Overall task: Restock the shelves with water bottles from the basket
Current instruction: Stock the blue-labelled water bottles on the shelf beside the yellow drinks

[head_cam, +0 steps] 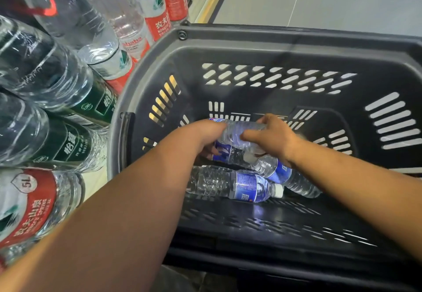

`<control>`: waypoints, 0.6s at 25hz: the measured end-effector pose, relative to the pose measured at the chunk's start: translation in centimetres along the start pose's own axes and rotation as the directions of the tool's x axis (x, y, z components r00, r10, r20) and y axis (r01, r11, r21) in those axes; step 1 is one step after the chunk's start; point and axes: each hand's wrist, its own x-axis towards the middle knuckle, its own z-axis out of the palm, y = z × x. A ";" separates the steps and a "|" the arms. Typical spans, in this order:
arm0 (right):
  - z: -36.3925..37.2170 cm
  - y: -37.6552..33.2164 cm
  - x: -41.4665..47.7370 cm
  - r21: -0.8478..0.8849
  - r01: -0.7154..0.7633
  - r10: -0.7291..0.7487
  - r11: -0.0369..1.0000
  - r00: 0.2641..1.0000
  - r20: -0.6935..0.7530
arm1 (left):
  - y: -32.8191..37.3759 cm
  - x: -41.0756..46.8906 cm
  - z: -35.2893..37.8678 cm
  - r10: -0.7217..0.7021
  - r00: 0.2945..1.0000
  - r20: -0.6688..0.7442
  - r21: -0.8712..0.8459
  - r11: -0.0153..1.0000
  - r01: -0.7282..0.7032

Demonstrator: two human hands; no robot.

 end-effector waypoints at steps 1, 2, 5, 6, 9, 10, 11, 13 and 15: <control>0.5 0.0 -0.6 -0.003 0.051 -0.051 0.999 0.998 -0.042 | -0.1 0.2 -0.1 -0.042 0.999 0.031 -0.083 0.996 0.044; 1.1 0.0 -1.2 -0.027 0.119 -0.121 0.992 0.989 -0.087 | -0.2 0.5 -0.2 -0.058 0.997 0.053 -0.155 0.986 0.066; 2.5 1.0 -2.4 -0.077 0.315 -0.324 0.946 0.935 -0.146 | -0.7 1.3 -0.3 -0.050 0.993 0.105 -0.381 0.921 0.087; 2.7 1.5 -2.7 -0.099 0.380 -0.391 0.920 0.910 -0.136 | -0.7 1.0 -0.3 -0.037 0.993 0.111 -0.450 0.889 0.083; 2.8 2.3 -3.3 -0.142 0.548 -0.548 0.825 0.836 0.040 | -1.0 1.1 -0.3 -0.043 0.996 0.079 -0.478 0.875 0.076; 2.8 2.4 -3.3 -0.127 0.579 -0.561 0.805 0.814 0.152 | -1.2 1.1 -0.2 -0.053 0.997 0.064 -0.429 0.900 0.076; 2.6 2.3 -3.3 -0.107 0.604 -0.567 0.790 0.786 0.248 | -1.5 1.1 -0.2 -0.066 0.997 0.045 -0.356 0.931 0.078; 1.8 2.0 -2.2 -0.068 0.634 -0.591 0.770 0.750 0.296 | -2.0 0.8 0.1 -0.070 0.997 -0.013 -0.233 0.970 0.065; -0.4 1.7 -0.2 -0.071 0.547 -0.516 0.834 0.820 0.249 | -2.2 0.3 0.3 -0.048 0.998 -0.048 -0.209 0.977 0.037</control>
